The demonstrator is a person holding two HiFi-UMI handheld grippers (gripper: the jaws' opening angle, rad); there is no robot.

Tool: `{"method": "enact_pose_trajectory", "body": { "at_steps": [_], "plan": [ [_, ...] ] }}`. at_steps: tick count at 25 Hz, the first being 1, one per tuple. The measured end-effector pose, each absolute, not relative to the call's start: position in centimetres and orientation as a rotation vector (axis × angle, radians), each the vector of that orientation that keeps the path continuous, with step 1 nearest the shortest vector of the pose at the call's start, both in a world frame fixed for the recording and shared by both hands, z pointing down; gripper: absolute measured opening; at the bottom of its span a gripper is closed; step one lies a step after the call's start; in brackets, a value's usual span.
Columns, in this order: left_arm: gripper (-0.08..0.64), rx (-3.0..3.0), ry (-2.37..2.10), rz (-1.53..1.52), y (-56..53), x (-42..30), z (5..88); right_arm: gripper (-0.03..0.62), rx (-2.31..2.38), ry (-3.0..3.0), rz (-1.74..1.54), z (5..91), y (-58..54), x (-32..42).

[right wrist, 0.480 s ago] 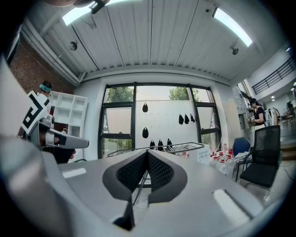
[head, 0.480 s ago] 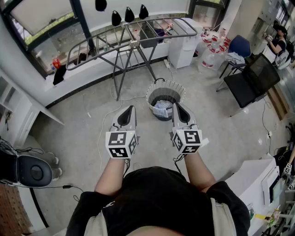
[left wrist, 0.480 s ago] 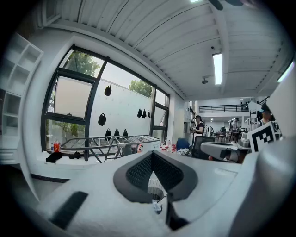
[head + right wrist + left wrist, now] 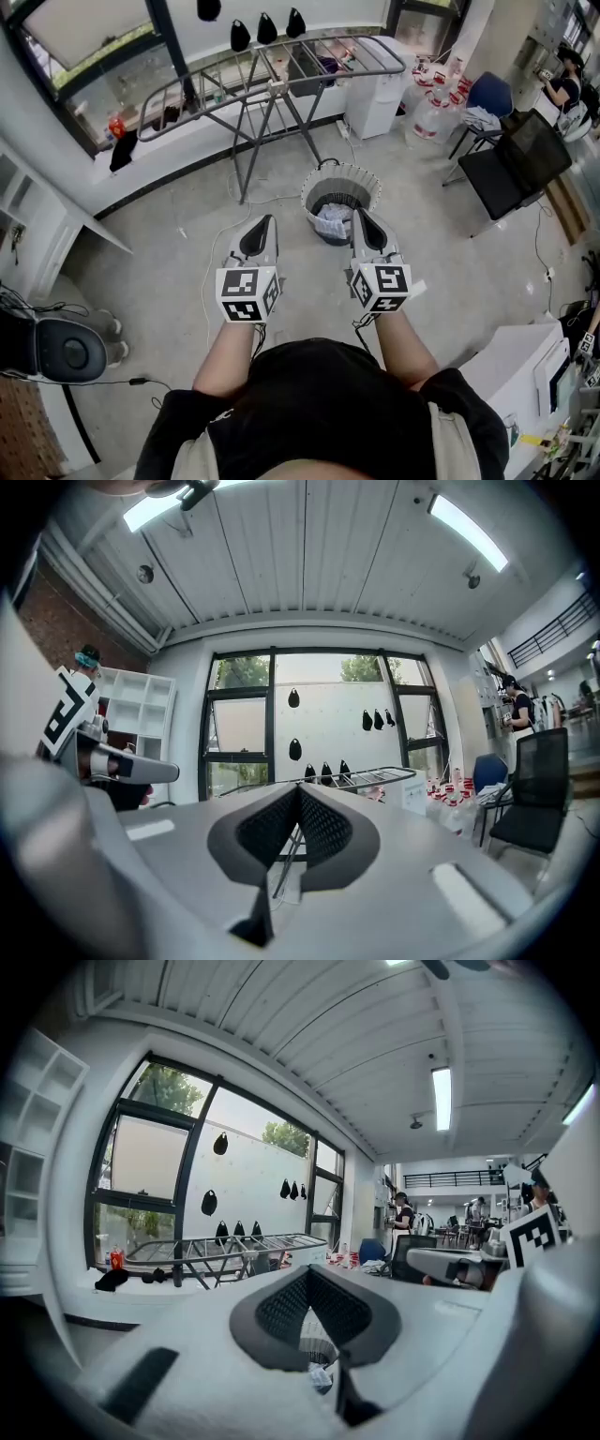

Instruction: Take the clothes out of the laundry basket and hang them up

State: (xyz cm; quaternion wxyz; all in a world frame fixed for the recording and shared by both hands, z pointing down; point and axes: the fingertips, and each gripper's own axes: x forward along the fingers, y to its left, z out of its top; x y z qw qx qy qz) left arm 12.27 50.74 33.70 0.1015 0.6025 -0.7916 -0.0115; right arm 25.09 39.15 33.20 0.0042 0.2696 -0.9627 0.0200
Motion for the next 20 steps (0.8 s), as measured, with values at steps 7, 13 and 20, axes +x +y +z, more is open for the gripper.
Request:
{"method": "enact_pose_trajectory", "body": {
  "at_steps": [7, 13, 20],
  "plan": [
    [0.009, 1.801, -2.314, -0.038, 51.2, 9.2, 34.5, 0.014, 0.858, -2.999, 0.048, 33.9, 40.0, 21.9],
    [0.009, 1.825, -2.288, -0.032, 51.9, 6.8, 35.5, 0.012, 0.903, -2.994, 0.078, 34.4, 40.8, 19.9],
    [0.008, 1.802, -2.275, -0.043, 51.4, 4.0, 36.5, 0.013, 0.906, -2.986, 0.059, 35.1, 40.1, 17.4]
  ]
}}
